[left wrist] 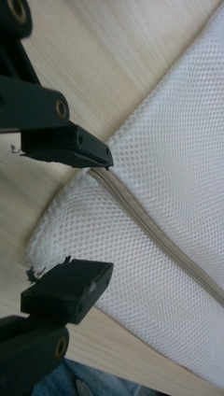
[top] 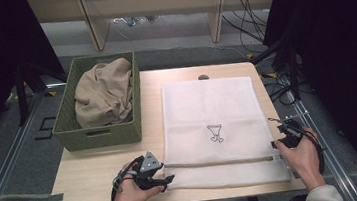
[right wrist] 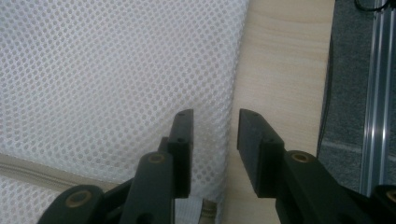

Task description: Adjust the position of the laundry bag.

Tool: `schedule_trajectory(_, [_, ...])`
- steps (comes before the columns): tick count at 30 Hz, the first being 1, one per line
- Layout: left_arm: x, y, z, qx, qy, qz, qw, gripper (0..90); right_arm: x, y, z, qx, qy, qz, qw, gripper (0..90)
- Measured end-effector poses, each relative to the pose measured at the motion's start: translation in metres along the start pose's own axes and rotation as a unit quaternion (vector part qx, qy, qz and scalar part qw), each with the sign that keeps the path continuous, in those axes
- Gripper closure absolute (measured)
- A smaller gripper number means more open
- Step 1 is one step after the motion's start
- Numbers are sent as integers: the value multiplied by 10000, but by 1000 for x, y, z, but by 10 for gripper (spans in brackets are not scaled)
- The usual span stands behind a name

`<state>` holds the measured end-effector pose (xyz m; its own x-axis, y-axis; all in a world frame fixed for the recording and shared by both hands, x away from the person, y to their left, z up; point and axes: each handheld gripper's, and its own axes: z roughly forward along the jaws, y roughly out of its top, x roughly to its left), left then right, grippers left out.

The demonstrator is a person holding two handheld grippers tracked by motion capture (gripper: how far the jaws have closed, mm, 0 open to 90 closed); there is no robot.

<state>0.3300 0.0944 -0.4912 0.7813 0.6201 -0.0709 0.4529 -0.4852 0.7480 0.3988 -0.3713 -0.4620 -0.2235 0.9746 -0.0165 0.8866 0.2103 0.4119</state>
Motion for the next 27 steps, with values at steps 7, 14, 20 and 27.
schedule_trajectory(7, [-6,1,6,238,0,33,9997,311,-6,5,3,181,151,-42,9997,639])
schedule_trajectory(14, [-13,-1,13,488,-86,178,9986,301,-6,13,-1,559,117,242,9981,655])
schedule_trajectory(20, [-13,-1,19,722,-128,344,9967,304,-8,14,2,669,167,499,9964,625])
schedule_trajectory(27, [-11,0,22,820,-38,513,9953,318,-10,16,16,883,276,288,9953,593])
